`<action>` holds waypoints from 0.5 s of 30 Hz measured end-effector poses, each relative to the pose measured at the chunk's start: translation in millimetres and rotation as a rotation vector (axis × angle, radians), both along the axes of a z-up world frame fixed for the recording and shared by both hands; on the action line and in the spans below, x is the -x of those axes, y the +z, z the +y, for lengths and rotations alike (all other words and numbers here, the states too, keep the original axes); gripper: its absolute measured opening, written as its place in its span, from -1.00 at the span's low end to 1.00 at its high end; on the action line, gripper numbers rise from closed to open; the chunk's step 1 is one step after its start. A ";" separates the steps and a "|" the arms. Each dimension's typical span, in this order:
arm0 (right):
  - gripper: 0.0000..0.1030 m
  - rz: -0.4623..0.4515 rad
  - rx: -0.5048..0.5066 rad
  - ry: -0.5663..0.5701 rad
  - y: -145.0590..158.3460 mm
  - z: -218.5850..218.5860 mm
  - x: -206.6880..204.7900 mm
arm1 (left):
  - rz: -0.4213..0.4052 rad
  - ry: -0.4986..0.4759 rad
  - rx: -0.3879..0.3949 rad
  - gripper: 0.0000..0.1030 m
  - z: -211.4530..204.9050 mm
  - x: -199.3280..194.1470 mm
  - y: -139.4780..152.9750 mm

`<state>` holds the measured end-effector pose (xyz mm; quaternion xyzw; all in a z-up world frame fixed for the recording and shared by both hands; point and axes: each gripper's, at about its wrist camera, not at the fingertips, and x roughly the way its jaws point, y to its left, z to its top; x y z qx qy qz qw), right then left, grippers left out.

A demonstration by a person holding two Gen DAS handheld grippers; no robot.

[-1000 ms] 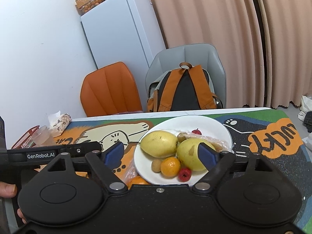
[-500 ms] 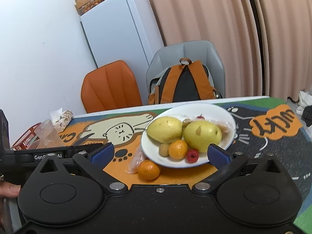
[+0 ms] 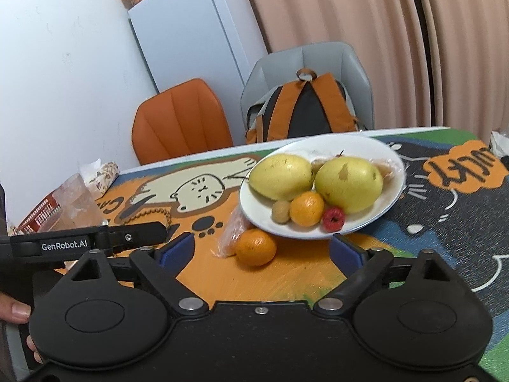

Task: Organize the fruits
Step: 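Withdraw both tools and move the right tool toward the loose mandarin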

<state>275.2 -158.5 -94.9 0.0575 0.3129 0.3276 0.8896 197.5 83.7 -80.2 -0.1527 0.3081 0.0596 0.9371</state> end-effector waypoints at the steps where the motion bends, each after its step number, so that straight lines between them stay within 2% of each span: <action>1: 0.69 0.006 0.004 0.002 -1.7 2.7 -0.4 | 0.001 0.000 0.000 0.91 0.6 0.2 -0.8; 15: 0.50 0.065 0.045 0.019 -24.1 34.6 -17.2 | 0.021 0.034 0.018 0.91 25.3 3.4 -12.1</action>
